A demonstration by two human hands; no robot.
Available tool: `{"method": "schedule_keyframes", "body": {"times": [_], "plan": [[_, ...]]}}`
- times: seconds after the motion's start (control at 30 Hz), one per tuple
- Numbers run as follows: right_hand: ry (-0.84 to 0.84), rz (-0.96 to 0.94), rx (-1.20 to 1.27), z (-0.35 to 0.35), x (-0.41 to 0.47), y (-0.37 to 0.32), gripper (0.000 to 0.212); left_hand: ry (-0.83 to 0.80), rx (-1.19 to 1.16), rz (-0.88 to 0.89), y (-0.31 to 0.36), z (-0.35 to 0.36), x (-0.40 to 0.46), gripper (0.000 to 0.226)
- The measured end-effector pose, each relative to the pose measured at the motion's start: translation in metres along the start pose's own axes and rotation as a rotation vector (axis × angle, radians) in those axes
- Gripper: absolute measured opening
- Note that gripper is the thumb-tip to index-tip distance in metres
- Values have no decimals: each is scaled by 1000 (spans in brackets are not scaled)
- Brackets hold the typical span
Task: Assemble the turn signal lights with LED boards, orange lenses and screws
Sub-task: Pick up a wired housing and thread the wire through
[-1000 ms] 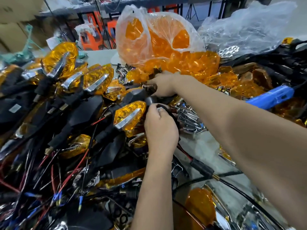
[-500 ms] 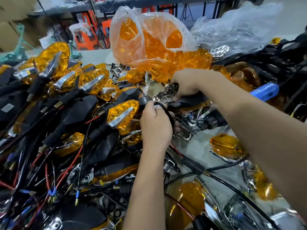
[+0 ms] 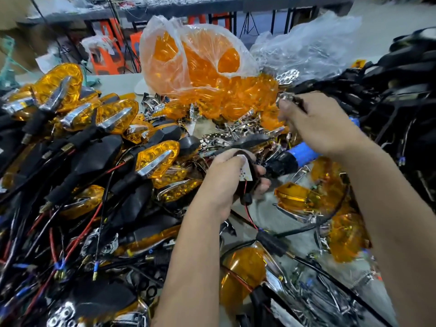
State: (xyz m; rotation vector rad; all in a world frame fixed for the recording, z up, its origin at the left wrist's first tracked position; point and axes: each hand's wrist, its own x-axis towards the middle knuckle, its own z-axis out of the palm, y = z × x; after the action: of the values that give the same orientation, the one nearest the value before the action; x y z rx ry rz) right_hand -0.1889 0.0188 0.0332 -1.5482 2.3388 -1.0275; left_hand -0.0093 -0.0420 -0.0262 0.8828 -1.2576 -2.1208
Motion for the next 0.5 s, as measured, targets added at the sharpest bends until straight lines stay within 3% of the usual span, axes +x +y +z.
{"method": "schedule_keyframes", "body": {"times": [0.17,0.37,0.5], "plan": [[-154,90,479,4,-28,10,14,-19,-98,19,2,5,-1,25],[-235,24,859,15,-35,11,10,-57,-179,11,2,3,0,26],[-270,47,1050,25,-36,17,26,-112,-104,77,0,-2,0,30]]}}
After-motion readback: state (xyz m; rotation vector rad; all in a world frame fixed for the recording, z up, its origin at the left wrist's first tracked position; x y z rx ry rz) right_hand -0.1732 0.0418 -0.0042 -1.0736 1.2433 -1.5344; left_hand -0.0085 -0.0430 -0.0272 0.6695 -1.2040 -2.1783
